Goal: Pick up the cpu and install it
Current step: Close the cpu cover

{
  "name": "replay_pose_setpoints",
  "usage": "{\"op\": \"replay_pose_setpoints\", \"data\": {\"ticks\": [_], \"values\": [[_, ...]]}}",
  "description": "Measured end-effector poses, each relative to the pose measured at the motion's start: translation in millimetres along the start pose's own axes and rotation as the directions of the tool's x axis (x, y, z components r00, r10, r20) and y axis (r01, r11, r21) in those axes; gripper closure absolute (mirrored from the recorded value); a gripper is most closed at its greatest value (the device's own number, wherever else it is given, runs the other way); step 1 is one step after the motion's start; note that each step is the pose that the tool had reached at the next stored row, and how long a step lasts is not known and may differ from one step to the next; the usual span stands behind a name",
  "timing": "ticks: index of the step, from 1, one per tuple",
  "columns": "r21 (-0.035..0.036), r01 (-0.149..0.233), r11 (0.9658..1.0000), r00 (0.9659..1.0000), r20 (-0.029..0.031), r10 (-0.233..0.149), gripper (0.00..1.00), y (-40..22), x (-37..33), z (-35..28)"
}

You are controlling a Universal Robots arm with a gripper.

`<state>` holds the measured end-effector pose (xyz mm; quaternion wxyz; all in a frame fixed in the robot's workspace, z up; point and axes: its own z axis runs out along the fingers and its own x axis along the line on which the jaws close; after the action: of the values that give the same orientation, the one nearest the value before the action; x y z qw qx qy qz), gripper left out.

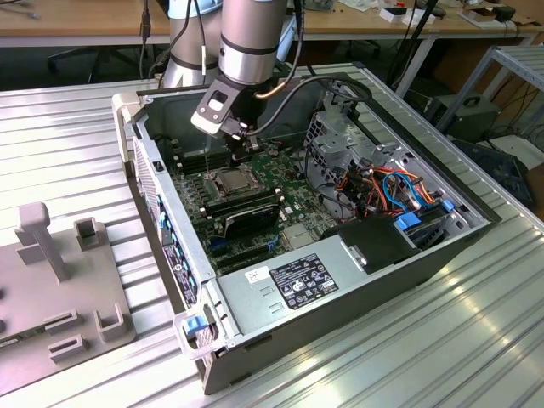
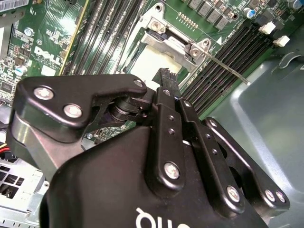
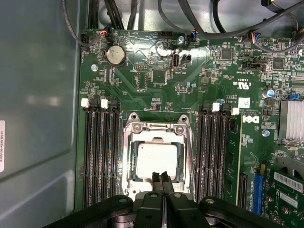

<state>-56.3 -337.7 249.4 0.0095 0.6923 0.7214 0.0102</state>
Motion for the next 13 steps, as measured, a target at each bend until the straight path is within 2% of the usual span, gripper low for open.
{"op": "replay_pose_setpoints", "data": {"ticks": [13], "values": [[-0.0001, 0.0, 1.0, 1.0, 0.0, 0.0, 0.89, -2.0, 0.1, -0.1]]}}
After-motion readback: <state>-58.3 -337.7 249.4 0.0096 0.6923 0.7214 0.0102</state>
